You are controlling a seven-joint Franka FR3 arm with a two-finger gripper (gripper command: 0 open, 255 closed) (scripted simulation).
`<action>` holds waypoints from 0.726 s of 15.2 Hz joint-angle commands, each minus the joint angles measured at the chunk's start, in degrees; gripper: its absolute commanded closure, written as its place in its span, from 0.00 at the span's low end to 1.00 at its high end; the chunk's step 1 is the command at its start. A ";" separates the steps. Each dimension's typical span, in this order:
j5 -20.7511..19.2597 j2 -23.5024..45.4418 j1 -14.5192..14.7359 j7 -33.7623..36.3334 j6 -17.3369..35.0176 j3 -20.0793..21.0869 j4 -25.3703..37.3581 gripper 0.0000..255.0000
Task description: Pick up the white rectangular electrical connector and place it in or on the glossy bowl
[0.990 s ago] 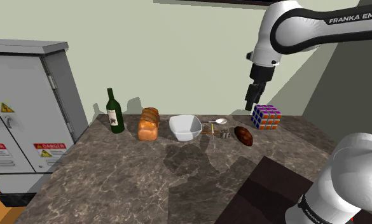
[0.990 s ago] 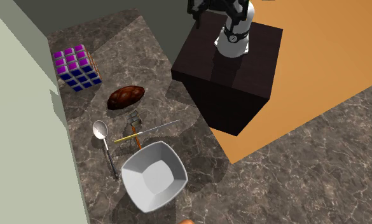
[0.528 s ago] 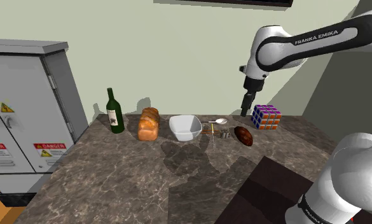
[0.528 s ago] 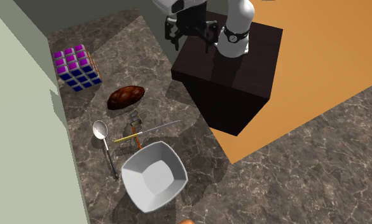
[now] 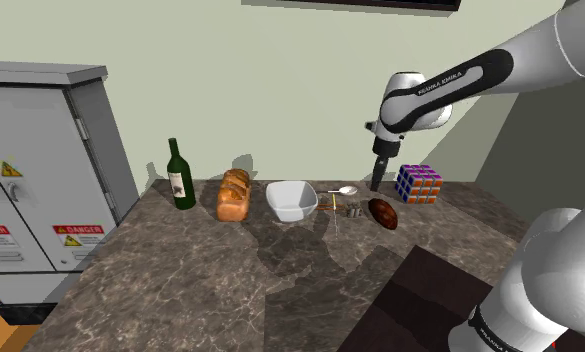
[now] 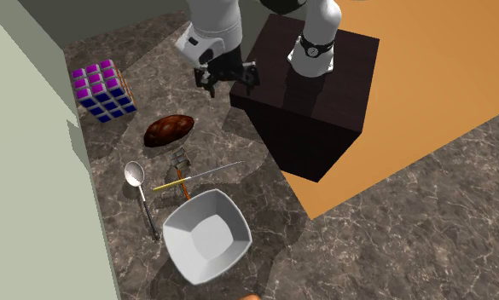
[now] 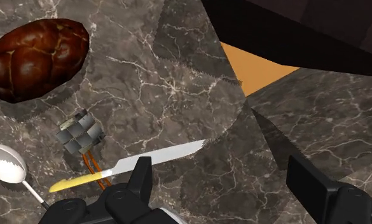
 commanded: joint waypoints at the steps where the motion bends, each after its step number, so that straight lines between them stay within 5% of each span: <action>1: 2.10 5.28 0.49 -5.14 3.20 -2.01 1.86 0.00; 6: 10.37 18.25 0.62 -17.80 8.34 -4.00 8.08 0.00; 11: 18.93 31.05 -2.63 -29.48 10.67 -1.88 16.56 0.00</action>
